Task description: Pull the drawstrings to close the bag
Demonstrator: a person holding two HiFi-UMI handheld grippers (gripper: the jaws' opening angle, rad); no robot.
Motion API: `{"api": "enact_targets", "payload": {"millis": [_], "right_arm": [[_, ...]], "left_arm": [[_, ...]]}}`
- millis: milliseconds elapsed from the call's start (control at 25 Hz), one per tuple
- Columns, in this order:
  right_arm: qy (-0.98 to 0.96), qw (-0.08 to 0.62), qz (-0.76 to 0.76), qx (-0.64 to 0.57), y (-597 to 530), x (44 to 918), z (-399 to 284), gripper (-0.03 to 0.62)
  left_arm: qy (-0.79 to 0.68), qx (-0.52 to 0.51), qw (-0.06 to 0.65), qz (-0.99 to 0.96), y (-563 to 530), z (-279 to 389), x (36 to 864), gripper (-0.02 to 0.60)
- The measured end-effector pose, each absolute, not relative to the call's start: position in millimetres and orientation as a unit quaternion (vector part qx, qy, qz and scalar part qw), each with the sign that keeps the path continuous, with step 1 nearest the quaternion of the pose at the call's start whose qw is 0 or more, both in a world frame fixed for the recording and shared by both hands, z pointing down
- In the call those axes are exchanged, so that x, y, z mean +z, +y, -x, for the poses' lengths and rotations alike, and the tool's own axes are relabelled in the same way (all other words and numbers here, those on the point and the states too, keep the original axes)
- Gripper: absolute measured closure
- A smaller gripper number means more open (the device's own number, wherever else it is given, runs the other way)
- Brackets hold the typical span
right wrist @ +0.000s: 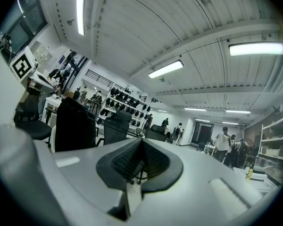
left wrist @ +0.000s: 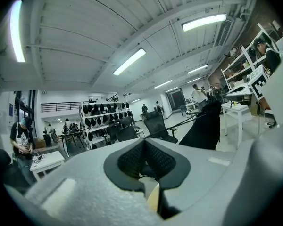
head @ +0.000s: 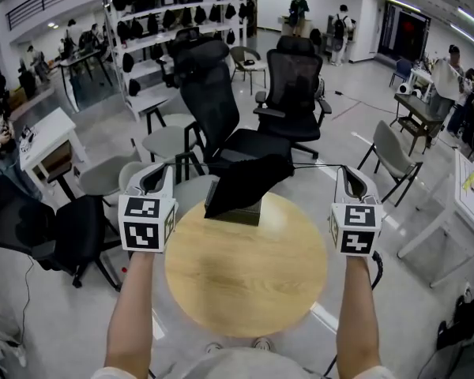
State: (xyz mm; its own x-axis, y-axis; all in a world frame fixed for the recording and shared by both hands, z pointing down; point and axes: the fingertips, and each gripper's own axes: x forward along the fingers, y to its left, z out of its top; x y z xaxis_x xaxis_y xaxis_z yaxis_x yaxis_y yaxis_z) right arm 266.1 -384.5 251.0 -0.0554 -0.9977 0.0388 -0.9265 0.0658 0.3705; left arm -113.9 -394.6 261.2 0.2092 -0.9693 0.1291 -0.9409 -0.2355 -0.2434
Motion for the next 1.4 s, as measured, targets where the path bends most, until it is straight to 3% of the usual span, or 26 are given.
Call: {"api": "enact_targets", "payload": {"millis": [1400], "right_arm": [[-0.695,0.125,-0.701,-0.106,-374,248,-292,0.589]], "left_arm": [[0.655,-0.113,0.043,0.746,-389,149,265,0.574]]}}
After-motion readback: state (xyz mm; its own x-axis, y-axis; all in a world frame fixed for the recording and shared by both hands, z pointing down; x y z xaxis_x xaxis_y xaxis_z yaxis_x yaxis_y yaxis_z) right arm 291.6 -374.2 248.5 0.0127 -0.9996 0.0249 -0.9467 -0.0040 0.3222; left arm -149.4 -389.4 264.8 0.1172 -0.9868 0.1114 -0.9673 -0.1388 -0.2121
